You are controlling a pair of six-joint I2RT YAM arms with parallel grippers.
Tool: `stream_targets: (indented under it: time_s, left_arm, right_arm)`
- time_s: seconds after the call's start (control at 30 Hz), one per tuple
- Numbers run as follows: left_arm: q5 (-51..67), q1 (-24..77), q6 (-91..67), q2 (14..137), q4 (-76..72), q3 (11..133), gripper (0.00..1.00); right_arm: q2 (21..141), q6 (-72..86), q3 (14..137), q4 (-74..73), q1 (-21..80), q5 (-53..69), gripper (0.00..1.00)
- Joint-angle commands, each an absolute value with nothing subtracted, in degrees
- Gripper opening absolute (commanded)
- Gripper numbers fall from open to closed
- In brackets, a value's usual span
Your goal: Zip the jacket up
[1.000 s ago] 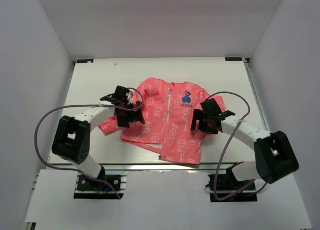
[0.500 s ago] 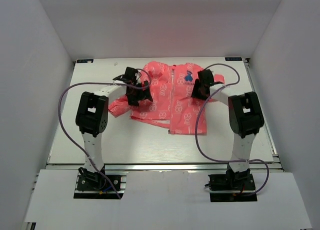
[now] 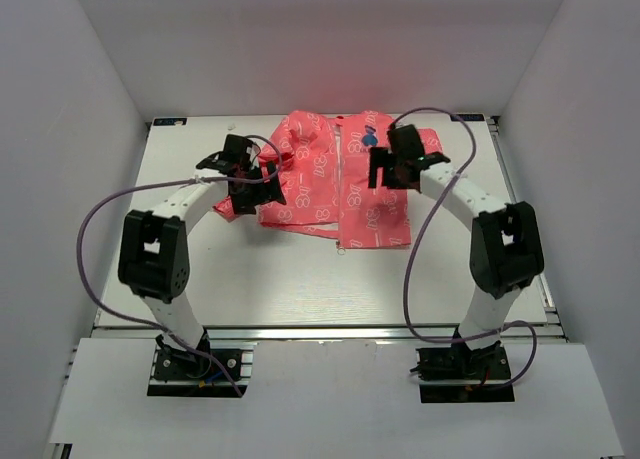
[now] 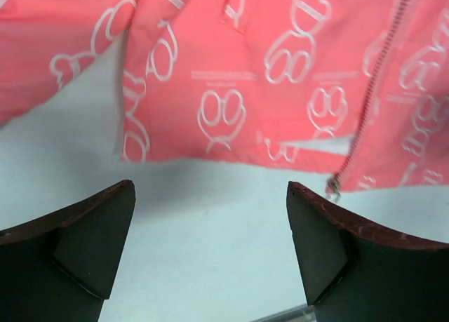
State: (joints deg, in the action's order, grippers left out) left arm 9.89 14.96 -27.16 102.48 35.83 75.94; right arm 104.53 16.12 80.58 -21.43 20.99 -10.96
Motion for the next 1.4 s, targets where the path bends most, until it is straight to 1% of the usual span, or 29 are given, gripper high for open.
stream_targets:
  time_s: [0.0,0.03,0.1,0.2,0.23,0.3,0.33,0.4,0.43,0.5,0.53,0.6,0.63,0.7,0.73,0.77,0.83,1.1,1.23,1.33,1.37]
  left_arm:
    - [9.1,15.2,-26.2,94.9,37.5,73.5,0.98]
    - [9.6,15.2,-26.2,93.9,37.4,72.6,0.98]
    - [9.8,15.2,-26.3,91.0,36.8,70.2,0.98]
    - [10.2,15.2,-26.4,88.2,35.9,67.8,0.98]
    - [10.1,15.2,-26.5,87.7,35.8,67.3,0.98]
    - [10.5,15.2,-26.5,86.7,35.2,65.7,0.98]
    - [10.6,15.2,-26.5,86.6,35.2,65.5,0.98]
    - [11.1,15.2,-26.5,86.4,35.4,65.0,0.98]
    - [11.2,15.2,-26.4,86.4,35.4,64.7,0.98]
    - [11.0,15.2,-26.5,86.0,35.1,63.9,0.98]
    - [10.7,15.2,-26.5,85.5,35.2,63.7,0.98]
    - [10.4,15.2,-26.5,85.1,35.2,63.5,0.98]
    - [10.3,15.2,-26.2,84.7,35.3,63.5,0.98]
    - [9.8,15.2,-26.0,84.7,35.3,63.5,0.98]
    - [9.8,15.2,-25.9,84.9,35.4,63.7,0.98]
    - [9.8,15.2,-26.0,85.0,35.4,63.9,0.98]
    - [10.2,15.2,-26.0,85.0,35.0,63.9,0.98]
    - [12.5,15.3,-25.7,86.2,34.1,65.1,0.98]
    - [12.8,15.9,-25.5,87.3,34.4,65.9,0.98]
    - [13.3,16.3,-25.7,87.9,34.2,65.9,0.98]
    - [13.7,16.3,-25.7,88.1,33.8,65.9,0.98]
  right_arm:
    - [101.3,18.8,76.2,-26.6,29.2,-12.4,0.89]
    - [101.7,21.9,75.9,-27.1,32.2,-12.4,0.89]
    - [103.6,24.9,75.9,-27.4,34.4,-12.1,0.89]
    - [107.7,30.0,78.0,-27.2,37.4,-12.7,0.84]
    - [108.9,30.8,78.7,-27.0,38.7,-12.9,0.80]
    - [112.1,31.4,80.7,-26.7,39.7,-14.7,0.76]
    - [113.1,31.5,81.3,-27.0,40.3,-15.2,0.69]
    - [114.8,33.5,82.3,-28.0,40.7,-18.2,0.63]
    - [114.9,34.2,82.1,-28.3,40.7,-19.0,0.54]
    - [114.2,35.5,81.0,-27.9,40.7,-20.9,0.44]
    - [113.3,35.7,80.1,-27.9,40.8,-21.4,0.35]
    - [112.2,35.9,79.5,-28.4,40.8,-22.1,0.31]
    - [111.5,36.0,78.8,-28.6,40.7,-22.4,0.25]
    - [109.1,36.1,77.7,-28.3,40.7,-23.7,0.20]
    - [108.3,36.2,76.9,-28.5,40.7,-24.2,0.15]
    - [106.9,36.1,76.7,-28.8,40.7,-24.7,0.12]
    - [105.7,35.6,76.6,-30.9,40.7,-26.3,0.00]
    - [97.8,27.0,74.6,-39.1,40.6,-29.3,0.00]
    - [95.3,22.8,72.8,-44.6,40.6,-32.9,0.00]
    - [92.5,18.0,69.3,-42.9,40.6,-28.9,0.00]
    - [92.3,15.9,68.3,-40.3,40.6,-25.2,0.00]
